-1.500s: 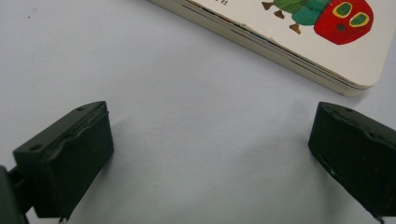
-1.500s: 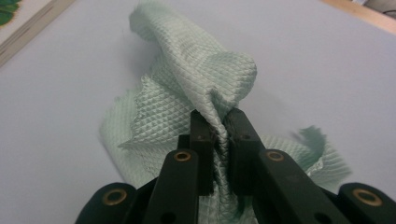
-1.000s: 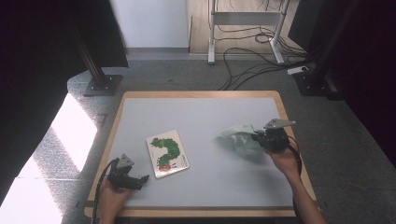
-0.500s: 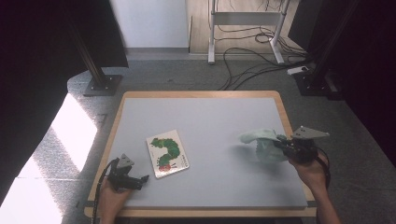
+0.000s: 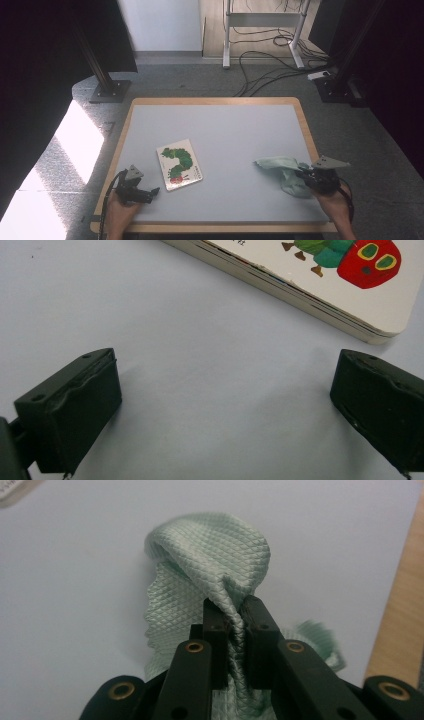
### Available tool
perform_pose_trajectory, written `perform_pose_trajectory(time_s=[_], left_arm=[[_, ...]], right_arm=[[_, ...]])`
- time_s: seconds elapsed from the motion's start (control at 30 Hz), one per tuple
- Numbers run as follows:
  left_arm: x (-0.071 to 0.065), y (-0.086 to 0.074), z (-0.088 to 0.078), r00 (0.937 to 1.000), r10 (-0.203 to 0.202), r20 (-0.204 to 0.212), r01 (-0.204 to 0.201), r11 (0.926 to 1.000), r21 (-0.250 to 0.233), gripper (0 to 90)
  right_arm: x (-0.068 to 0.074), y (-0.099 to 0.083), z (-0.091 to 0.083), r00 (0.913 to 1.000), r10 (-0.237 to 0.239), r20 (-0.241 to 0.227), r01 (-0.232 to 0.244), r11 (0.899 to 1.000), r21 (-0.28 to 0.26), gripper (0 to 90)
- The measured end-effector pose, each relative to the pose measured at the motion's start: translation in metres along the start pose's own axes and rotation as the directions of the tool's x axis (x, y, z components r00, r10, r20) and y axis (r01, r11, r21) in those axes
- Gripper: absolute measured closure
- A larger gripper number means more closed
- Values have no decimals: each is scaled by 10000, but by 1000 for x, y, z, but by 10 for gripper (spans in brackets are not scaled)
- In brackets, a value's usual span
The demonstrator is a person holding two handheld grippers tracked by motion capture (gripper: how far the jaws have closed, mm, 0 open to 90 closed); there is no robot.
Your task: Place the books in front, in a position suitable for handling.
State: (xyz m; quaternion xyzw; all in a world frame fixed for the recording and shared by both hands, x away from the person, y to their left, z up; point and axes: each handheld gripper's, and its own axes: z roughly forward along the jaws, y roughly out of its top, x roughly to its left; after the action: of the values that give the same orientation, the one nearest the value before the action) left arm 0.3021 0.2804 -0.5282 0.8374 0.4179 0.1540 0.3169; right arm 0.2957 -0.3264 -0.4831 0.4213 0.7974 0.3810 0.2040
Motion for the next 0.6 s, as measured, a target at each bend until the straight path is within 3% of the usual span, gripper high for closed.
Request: perform_pose_trajectory(time_s=[0.23, 0.37, 0.47, 0.53, 0.6], left_arm=[[0, 0, 0, 10000, -7, -2, 7, 10000, -1, 0], [0, 0, 0, 10000, -4, -2, 4, 10000, 2, 0], [0, 0, 0, 10000, -24, 2, 24, 10000, -11, 0], [0, 0, 0, 10000, -5, 0, 5, 10000, 10, 0], [0, 0, 0, 10000, -5, 2, 5, 10000, 13, 0]], right_arm=[[4, -29, 23, 10000, 15, -80, -10, 9974, 724, 807], [4, -31, 22, 9999, 28, -127, -19, 9980, 637, 784], [2, -27, 19, 9997, -172, -187, 186, 9972, 731, 551], [2, -25, 16, 9992, -291, -262, 310, 9968, 733, 440], [2, -23, 14, 9991, -330, -263, 347, 9971, 675, 387]])
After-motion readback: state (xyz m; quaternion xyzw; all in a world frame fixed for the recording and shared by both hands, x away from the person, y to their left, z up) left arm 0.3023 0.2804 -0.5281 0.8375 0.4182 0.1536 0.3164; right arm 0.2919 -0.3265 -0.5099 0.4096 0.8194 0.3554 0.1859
